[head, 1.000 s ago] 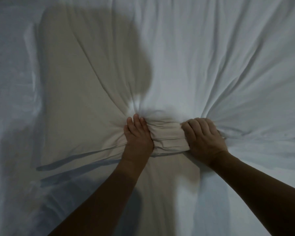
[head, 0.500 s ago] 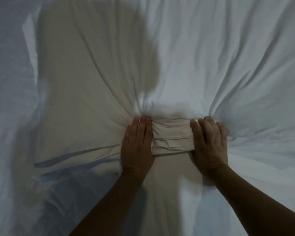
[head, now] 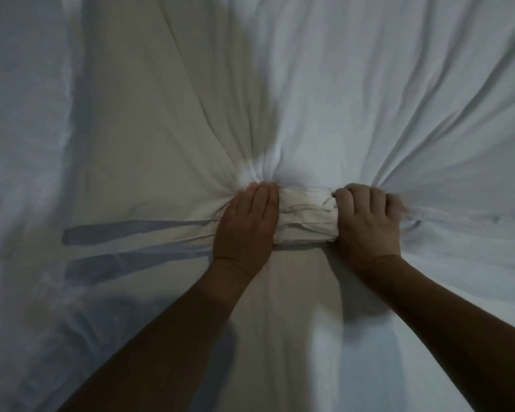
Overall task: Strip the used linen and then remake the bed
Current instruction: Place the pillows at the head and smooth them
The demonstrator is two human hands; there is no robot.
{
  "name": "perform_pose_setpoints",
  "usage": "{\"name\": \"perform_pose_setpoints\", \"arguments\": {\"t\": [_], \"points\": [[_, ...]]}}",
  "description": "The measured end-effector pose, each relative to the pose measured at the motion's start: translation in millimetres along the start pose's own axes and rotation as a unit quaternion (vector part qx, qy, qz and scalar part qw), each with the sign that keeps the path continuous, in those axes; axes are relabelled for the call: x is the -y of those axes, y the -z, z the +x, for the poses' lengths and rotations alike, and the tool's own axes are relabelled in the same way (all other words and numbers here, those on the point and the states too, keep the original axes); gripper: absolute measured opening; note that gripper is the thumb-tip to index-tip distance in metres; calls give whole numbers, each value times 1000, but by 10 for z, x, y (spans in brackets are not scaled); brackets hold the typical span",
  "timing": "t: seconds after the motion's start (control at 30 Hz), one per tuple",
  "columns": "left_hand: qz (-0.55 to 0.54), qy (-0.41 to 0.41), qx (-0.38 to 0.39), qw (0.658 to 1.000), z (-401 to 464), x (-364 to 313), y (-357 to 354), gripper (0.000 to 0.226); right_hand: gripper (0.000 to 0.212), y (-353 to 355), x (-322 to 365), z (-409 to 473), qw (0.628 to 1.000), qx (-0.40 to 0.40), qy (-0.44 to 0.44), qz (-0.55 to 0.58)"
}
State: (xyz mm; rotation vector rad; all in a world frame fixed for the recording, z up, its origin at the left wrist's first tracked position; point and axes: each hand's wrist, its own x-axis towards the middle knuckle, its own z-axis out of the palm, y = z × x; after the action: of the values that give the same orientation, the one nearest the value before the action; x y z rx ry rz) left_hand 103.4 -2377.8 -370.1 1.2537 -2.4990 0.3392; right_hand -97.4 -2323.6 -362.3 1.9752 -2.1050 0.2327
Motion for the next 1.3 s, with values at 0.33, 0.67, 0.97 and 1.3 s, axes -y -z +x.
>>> {"name": "perform_pose_setpoints", "arguments": {"t": [0.33,0.67,0.97,1.3], "points": [[-76,103,154,980,982,76,1854,42,54,1859,-220,823,987,152,46,6],[-68,191,299,933,226,-592,4062,31,56,3946,-89,-5,945,307,108,34],[-44,145,299,942,-348,-344,4272,31,59,4051,436,-584,949,302,75,48],[-80,28,237,968,245,852,4861,32,35,4688,1031,29,995,70,31,58]]}}
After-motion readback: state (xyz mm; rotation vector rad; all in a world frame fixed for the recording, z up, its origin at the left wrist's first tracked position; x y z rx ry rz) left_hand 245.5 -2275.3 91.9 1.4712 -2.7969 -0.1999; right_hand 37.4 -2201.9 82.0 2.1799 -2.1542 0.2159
